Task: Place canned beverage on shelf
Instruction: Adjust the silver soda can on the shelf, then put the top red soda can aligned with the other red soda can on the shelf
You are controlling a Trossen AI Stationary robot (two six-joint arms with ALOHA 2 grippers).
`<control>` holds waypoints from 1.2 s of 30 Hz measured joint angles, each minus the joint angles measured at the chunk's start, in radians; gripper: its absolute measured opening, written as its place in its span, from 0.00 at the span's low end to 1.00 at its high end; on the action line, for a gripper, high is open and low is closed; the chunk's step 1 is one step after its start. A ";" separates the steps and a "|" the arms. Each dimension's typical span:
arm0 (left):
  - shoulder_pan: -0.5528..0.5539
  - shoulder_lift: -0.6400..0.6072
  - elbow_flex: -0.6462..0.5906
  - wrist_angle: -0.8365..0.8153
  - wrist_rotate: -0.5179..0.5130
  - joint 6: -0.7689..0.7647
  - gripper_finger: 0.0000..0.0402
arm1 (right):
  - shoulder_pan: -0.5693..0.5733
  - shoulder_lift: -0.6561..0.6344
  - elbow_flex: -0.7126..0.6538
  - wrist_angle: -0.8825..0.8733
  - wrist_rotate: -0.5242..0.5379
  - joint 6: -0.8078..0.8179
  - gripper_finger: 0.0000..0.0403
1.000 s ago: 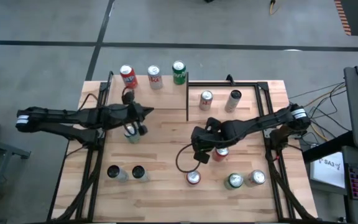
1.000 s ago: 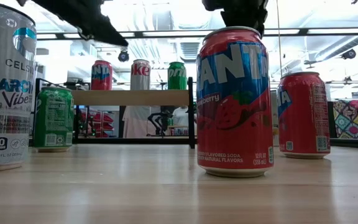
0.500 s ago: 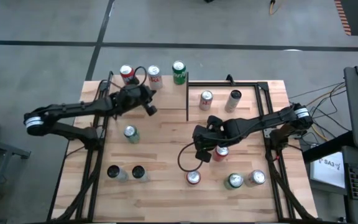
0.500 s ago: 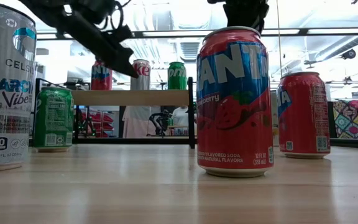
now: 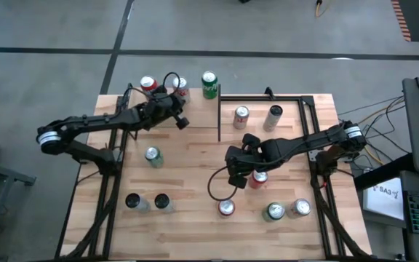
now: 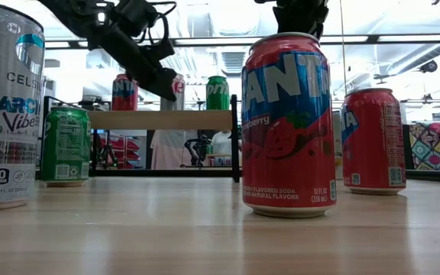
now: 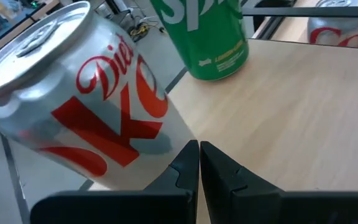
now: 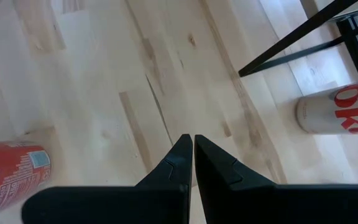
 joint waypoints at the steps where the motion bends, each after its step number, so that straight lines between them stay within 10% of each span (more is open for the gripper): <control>1: 0.001 0.002 0.000 0.001 -0.007 -0.001 0.00 | 0.000 0.000 0.000 0.000 0.000 0.000 0.02; 24: 0.034 0.003 0.000 0.015 -0.036 -0.022 0.00 | 0.000 0.000 -0.001 0.003 0.001 0.001 0.02; 36: -0.162 -0.136 0.000 -0.077 0.000 -0.071 0.00 | 0.002 0.000 -0.002 0.009 0.001 0.004 0.02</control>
